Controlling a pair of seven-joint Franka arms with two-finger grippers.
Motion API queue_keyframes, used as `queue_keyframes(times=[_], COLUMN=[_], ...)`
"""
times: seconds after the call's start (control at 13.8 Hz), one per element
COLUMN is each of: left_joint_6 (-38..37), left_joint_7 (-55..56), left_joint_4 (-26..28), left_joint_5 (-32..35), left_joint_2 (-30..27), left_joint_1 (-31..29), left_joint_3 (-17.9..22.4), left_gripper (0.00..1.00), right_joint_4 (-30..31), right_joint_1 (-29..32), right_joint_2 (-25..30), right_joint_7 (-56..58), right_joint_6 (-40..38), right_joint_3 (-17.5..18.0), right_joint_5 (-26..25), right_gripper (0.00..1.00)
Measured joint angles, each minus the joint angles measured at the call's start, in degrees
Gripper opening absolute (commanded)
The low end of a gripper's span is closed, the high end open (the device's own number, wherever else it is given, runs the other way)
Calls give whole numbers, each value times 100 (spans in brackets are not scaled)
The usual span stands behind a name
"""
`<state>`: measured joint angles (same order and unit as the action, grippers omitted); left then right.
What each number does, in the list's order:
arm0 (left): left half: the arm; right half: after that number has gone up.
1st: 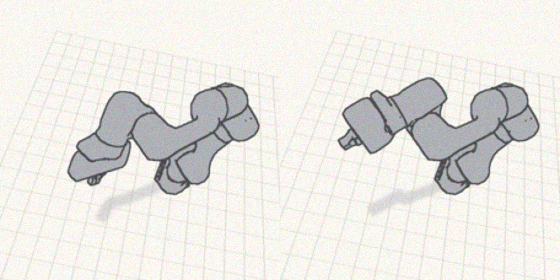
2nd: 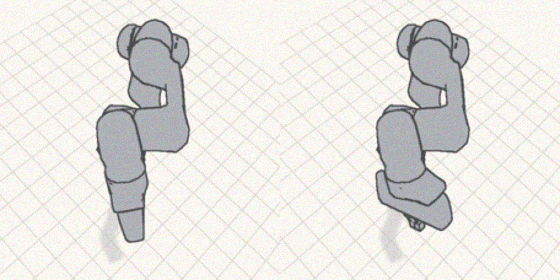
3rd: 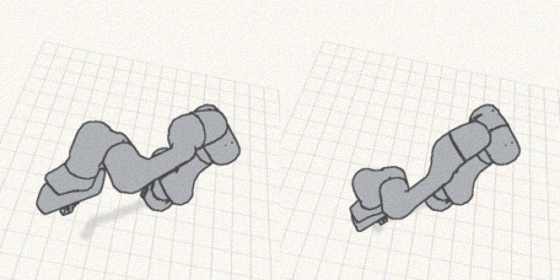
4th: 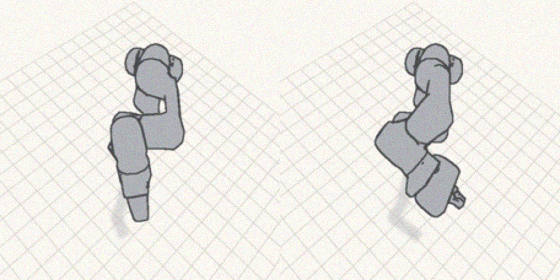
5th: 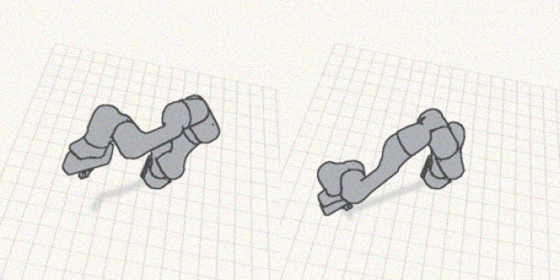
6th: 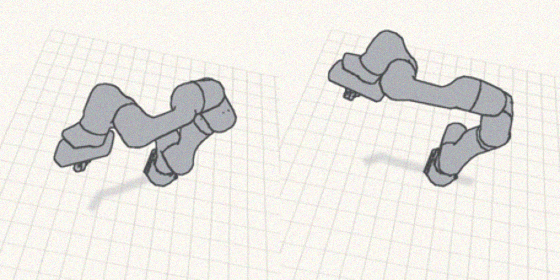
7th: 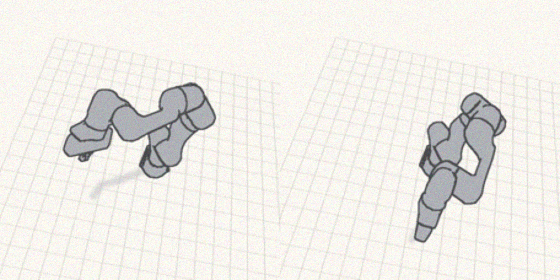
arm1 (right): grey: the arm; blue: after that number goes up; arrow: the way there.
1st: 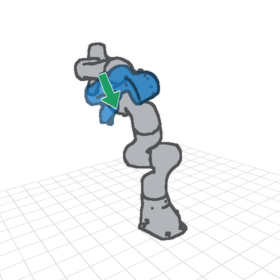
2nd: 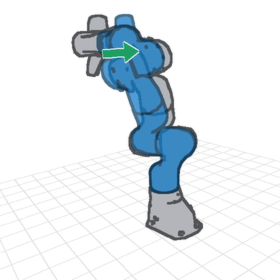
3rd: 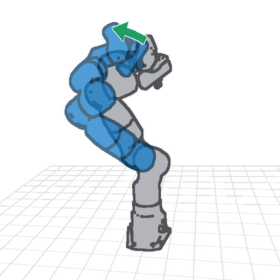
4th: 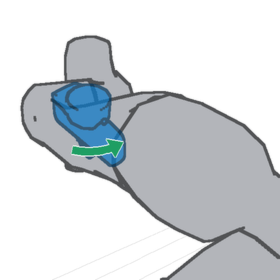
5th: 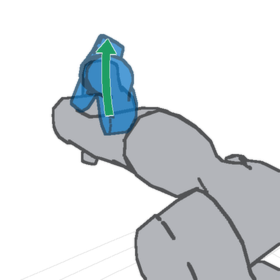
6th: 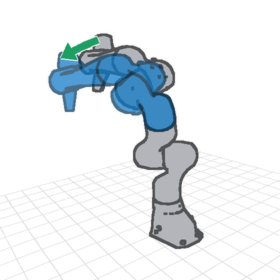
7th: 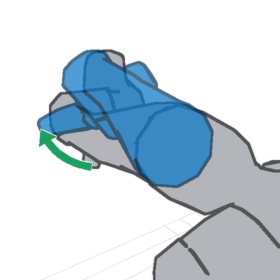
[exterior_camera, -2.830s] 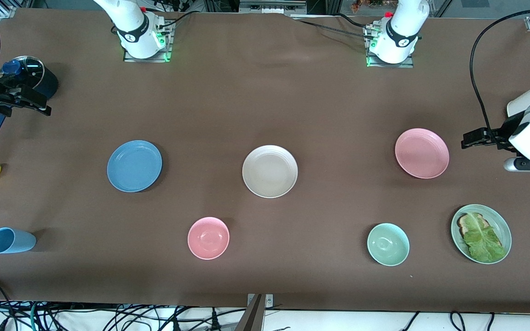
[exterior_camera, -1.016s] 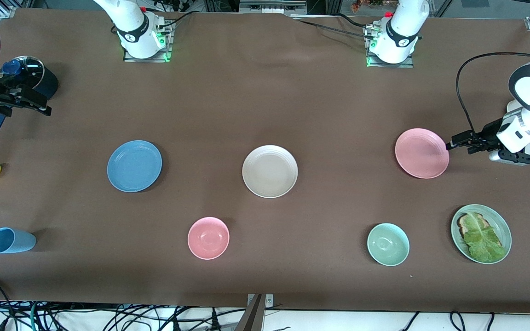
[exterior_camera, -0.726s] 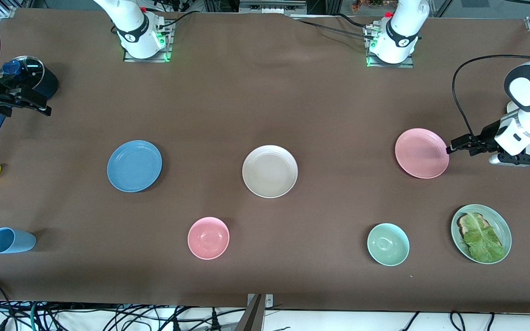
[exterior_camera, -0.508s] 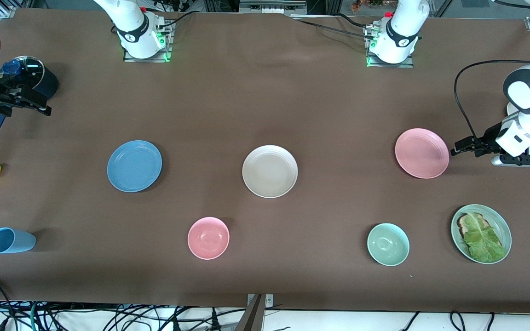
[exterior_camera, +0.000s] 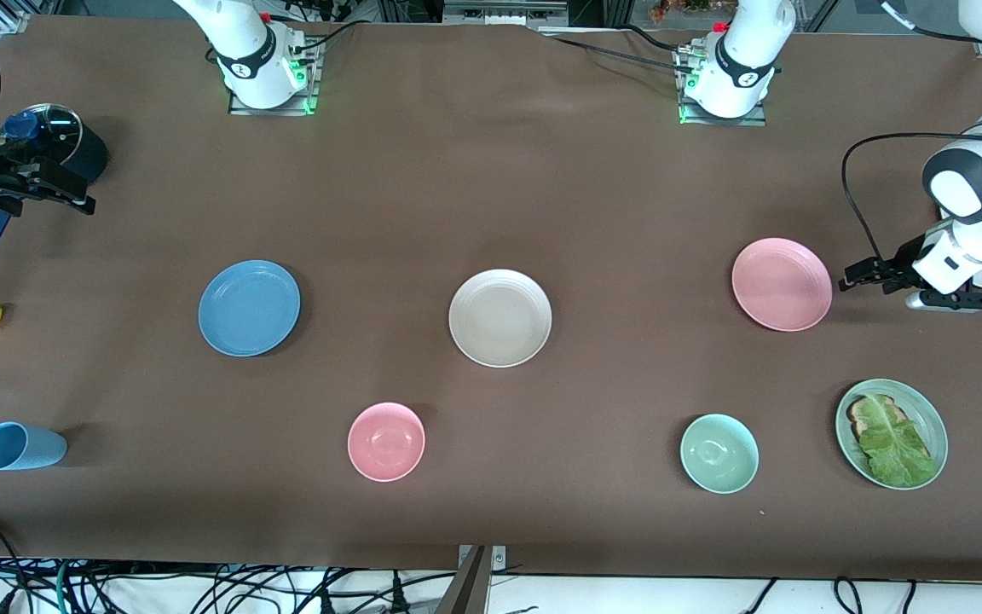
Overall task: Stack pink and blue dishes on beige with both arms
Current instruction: 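Lower the left gripper to the pink plate's rim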
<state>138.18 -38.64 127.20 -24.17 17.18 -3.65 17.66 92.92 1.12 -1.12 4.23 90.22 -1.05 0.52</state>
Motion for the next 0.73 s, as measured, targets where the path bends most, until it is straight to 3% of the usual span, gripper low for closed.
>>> queue_keyframes(times=[0.73], left_joint_6=[349], left_joint_7=[-1228], left_joint_4=[284], left_joint_5=[-1388], left_joint_2=[360], left_joint_1=[75], left_joint_3=[-40], left_gripper=[100], right_joint_4=[0], right_joint_1=[0], right_joint_2=[-1], right_joint_7=[0], right_joint_6=[-2], right_joint_3=[0], right_joint_5=[0], right_gripper=[100])
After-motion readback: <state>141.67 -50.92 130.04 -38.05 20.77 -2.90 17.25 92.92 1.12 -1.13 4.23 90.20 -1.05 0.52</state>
